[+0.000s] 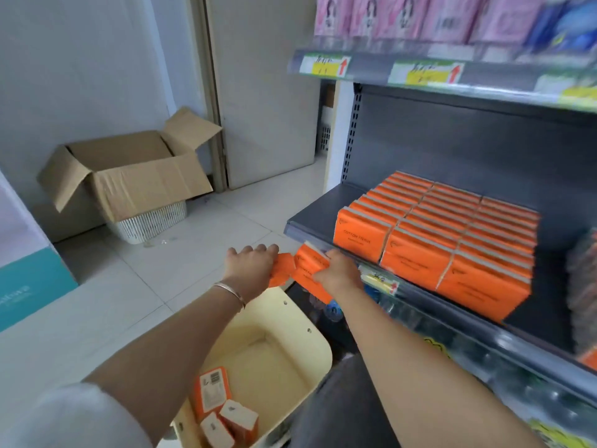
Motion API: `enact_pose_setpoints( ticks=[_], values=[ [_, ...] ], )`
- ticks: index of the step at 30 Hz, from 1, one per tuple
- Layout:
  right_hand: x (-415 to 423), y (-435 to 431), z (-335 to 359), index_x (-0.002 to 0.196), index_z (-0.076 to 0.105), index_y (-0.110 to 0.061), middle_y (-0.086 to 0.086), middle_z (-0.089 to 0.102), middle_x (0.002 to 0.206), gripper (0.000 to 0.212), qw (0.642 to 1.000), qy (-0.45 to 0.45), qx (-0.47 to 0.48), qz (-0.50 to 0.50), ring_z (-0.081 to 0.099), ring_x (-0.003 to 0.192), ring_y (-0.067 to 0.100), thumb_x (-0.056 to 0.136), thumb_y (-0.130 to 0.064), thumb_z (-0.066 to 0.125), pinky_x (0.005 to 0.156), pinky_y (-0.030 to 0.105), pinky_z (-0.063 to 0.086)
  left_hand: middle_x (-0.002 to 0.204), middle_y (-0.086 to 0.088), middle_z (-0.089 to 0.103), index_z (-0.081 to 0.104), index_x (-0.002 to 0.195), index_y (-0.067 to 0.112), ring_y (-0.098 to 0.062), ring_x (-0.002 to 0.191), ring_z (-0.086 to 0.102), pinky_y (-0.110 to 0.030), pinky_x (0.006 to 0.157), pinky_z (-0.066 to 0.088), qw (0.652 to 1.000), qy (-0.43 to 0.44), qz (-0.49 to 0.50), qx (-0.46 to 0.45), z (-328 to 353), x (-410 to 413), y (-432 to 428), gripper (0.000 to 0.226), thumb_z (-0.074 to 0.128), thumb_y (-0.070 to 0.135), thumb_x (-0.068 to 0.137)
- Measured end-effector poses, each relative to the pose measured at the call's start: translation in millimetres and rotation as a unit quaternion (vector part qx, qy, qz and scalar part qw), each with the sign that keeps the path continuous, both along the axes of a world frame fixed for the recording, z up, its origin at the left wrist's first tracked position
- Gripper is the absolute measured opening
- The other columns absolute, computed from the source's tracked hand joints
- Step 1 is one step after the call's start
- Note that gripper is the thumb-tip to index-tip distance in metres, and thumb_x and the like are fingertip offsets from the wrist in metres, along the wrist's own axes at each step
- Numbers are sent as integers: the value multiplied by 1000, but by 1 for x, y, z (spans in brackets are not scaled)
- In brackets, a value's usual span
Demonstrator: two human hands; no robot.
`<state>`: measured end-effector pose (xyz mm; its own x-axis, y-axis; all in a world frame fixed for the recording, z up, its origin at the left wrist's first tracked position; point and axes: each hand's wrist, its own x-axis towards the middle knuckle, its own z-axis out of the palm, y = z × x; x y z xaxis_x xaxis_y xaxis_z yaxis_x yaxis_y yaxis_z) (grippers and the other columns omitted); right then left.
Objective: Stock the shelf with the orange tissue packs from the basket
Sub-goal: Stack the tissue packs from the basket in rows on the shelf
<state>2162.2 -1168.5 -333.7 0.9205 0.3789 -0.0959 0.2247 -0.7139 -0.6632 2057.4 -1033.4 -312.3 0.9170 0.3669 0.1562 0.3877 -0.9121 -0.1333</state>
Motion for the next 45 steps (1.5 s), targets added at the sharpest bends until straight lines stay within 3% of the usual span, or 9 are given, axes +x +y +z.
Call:
enact_pose_setpoints(
  ticks=[3,8,16,27,32,36,41,45],
  values=[
    [2,-26,30,105,59,-22,6,64,104,29,998,-53,4,-24,62,99,29,77,-20,66,79,33,51,118,-2,56,40,120,18,-27,112,54,-37,84,39,1000,-31,-6,0,32,5,-17,30,43,19,91],
    [3,-78,82,125,54,-24,10,57,122,47,987,-134,30,-83,56,113,32,80,-24,68,89,35,48,124,-3,52,39,120,18,-27,118,50,-41,85,41,993,-105,-31,-47,84,12,-59,34,51,26,90],
    [11,-179,136,122,57,-26,10,59,119,44,957,-227,49,-175,56,111,33,79,-26,68,91,36,46,129,-1,49,38,124,17,-28,121,47,-45,89,41,976,-162,-125,-74,130,40,-150,39,53,27,89],
    [32,-347,146,122,54,-25,11,51,117,40,921,-230,62,-307,50,110,37,84,-21,62,93,38,41,127,-1,48,34,130,22,-29,119,46,-54,95,36,949,-173,-264,-29,146,105,-308,42,51,20,91],
    [50,-403,139,124,54,-25,11,51,118,39,908,-220,69,-351,44,111,36,86,-20,59,88,35,37,123,0,48,34,127,24,-27,117,47,-48,88,40,934,-176,-309,-27,139,133,-363,43,51,14,89],
    [78,-442,130,124,56,-23,13,50,118,38,892,-223,68,-387,45,110,38,86,-19,56,90,36,37,127,-1,47,33,128,21,-28,120,45,-51,92,39,932,-154,-324,-47,132,162,-391,42,48,13,90],
    [127,-491,111,128,54,-21,16,43,128,40,866,-216,30,-449,39,114,38,88,-13,53,93,38,35,128,-2,49,33,131,21,-27,120,47,-47,92,39,921,-167,-351,-34,122,210,-426,46,47,11,88],
    [171,-518,89,128,51,-28,12,34,135,42,867,-161,-19,-472,32,122,41,88,-13,55,96,48,39,129,-2,49,31,136,24,-27,119,47,-45,94,37,914,-169,-367,-36,112,253,-444,51,47,11,90]
  ],
)
